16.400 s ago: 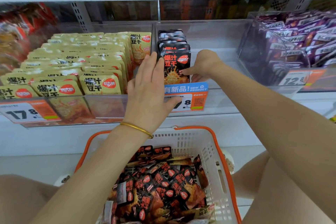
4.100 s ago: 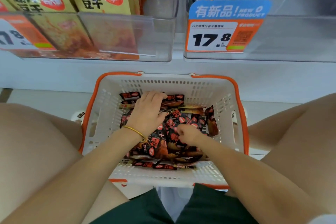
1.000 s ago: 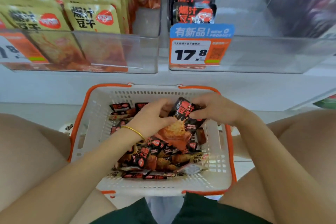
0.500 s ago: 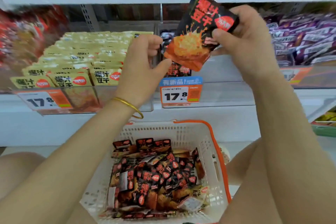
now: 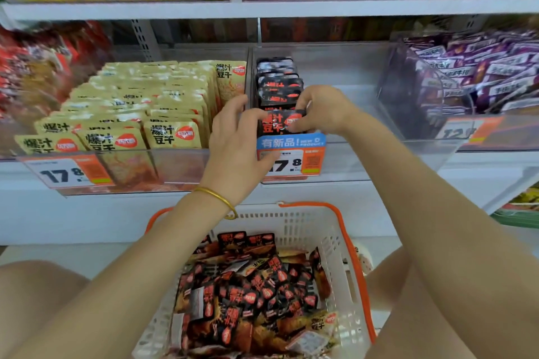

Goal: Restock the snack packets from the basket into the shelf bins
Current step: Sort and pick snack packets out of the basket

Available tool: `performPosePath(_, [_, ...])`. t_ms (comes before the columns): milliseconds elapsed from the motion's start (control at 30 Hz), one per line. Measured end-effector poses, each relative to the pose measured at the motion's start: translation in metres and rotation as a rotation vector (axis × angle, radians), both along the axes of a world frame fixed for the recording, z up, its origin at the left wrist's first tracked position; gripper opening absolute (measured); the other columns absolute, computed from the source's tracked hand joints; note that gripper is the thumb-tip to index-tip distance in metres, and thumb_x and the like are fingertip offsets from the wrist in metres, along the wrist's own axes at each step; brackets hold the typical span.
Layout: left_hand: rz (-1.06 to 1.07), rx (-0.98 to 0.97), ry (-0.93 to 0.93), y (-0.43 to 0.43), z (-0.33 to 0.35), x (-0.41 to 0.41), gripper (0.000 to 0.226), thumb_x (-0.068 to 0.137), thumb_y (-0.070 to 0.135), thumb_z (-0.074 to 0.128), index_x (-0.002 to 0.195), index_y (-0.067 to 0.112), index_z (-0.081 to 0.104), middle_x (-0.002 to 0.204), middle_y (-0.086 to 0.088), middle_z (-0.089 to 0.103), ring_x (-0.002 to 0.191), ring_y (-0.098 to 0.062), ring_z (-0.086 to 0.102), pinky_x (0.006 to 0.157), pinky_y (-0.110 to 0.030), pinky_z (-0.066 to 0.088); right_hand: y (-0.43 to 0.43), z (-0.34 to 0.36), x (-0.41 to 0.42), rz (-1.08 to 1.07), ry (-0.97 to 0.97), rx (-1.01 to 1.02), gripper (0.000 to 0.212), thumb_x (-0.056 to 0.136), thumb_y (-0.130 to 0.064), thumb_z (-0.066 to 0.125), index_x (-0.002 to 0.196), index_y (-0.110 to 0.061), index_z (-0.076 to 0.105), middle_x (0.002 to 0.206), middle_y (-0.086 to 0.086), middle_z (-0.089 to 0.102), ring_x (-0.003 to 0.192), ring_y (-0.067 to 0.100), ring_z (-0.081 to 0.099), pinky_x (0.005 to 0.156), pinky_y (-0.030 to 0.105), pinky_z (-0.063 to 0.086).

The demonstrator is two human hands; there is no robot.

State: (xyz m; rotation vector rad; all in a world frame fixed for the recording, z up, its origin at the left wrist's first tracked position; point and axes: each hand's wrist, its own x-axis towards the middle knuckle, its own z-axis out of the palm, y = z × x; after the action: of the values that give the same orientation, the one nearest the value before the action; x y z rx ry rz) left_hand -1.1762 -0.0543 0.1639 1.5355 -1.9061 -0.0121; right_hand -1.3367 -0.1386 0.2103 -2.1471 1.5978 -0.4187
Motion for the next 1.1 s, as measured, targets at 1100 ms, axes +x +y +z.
performPosePath(1100, [-0.272,0.643,-0.058,0.053,-0.190,0.027,0.023,0.091,0.016,0.057,0.115,0.016,0.057,0.127,0.000,0.042,0.126,-0.019,0.035,0.105,-0.028,0.031,0.126,-0.347,0.010,0.375,0.499,0.655,0.022,0.087,-0.007,0.051,0.108,-0.009,0.057,0.109,0.011,0.061,0.101,0.031,0.057,0.083,0.042,0.051])
